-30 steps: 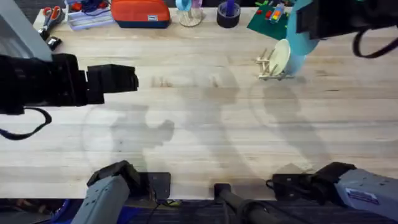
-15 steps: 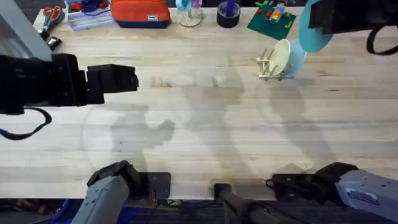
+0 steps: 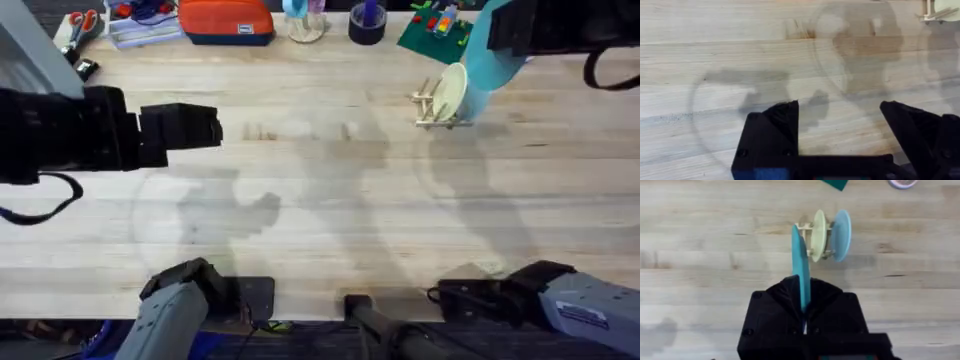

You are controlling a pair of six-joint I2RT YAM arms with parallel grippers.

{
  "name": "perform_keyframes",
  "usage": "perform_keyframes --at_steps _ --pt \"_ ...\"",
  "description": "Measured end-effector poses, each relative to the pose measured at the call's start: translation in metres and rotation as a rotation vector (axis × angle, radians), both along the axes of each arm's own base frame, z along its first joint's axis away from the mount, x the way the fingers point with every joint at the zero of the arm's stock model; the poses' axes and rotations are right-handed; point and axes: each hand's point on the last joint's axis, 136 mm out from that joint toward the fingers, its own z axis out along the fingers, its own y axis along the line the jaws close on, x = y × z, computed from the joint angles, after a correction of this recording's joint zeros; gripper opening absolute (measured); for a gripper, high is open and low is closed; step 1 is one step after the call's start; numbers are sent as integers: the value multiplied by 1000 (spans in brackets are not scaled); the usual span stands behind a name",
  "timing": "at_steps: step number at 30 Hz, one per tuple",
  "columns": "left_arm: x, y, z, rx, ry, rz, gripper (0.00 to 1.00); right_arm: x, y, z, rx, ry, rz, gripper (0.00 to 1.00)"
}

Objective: Pick up the plates from the table one by one and place each into a slot on the dish rack.

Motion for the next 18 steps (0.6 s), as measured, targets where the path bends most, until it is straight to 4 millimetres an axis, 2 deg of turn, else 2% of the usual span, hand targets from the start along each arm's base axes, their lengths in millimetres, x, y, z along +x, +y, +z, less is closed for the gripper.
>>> perform_keyframes --at_steps 4,10,18 --pt "0 0 0 0 0 0 994 0 -6 -3 46 25 -26 32" --pt "0 0 0 0 0 0 993 -2 -27 -8 99 62 -113 32" --pt "0 0 0 0 0 0 993 -2 -26 -9 75 70 -53 32"
